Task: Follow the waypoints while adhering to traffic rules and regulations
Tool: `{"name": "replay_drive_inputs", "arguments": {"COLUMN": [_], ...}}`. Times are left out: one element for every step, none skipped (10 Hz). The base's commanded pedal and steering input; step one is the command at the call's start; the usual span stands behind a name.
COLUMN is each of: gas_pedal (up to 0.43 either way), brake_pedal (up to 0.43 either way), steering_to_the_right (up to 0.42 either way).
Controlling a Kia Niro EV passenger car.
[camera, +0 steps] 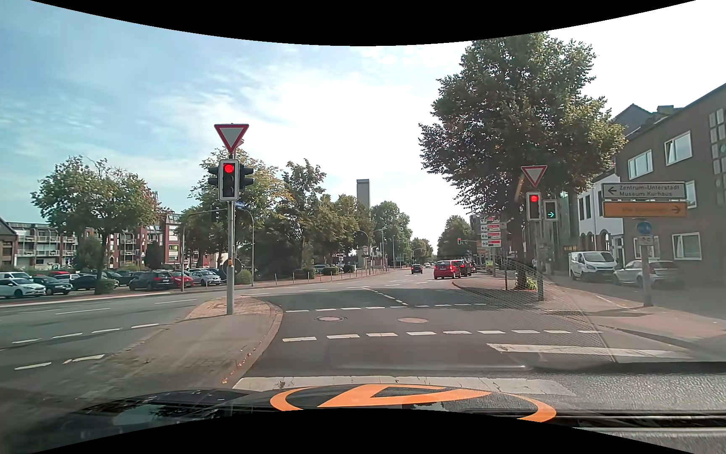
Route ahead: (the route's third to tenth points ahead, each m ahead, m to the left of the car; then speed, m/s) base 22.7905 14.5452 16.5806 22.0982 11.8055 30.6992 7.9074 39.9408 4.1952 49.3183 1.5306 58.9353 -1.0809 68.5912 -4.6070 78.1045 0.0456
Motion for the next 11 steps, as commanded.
{"name": "replay_drive_inputs", "arguments": {"gas_pedal": [0.000,0.000,0.000,0.000,0.000,0.000,0.000,0.000,0.000,0.000,0.000], "brake_pedal": [0.378,0.427,0.463,0.463,0.457,0.427,0.409,0.390,0.384,0.384,0.378], "steering_to_the_right": [-0.013,-0.013,-0.012,-0.013,-0.013,-0.013,-0.013,-0.012,-0.012,-0.013,-0.012]}}
